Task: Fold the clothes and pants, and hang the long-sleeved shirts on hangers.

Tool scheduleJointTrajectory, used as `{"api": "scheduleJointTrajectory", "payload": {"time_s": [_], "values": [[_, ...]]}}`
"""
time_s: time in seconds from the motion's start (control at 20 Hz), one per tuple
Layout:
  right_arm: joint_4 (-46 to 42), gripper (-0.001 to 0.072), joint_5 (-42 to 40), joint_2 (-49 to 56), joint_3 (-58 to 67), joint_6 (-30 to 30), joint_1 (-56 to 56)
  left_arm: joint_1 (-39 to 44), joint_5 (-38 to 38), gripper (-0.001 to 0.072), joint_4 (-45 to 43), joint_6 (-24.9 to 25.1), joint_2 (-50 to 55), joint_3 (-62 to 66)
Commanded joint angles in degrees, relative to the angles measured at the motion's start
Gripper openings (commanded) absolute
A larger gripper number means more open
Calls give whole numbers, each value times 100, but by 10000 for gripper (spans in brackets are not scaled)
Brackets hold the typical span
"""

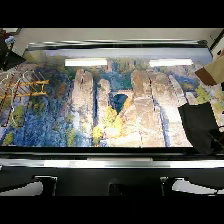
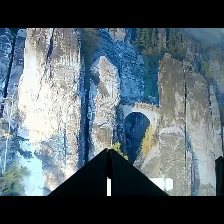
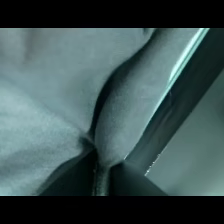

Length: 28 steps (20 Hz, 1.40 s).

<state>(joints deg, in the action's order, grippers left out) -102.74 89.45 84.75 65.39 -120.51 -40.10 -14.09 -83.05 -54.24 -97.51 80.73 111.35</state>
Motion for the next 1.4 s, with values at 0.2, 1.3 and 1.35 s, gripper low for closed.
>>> {"api": "scheduleJointTrajectory", "payload": {"time_s": [0.2,1.3,1.35], "values": [[-616,28,-68,-155,-494,-79,2,221,17,19,-4,4,4,-33],[3753,31,-2651,-1873,-356,3515,2844,1307,767,18,-3084,605,-136,-2721],[3740,31,-2708,-1845,-356,3416,3139,1355,807,18,-3084,603,-133,-2881]]}}
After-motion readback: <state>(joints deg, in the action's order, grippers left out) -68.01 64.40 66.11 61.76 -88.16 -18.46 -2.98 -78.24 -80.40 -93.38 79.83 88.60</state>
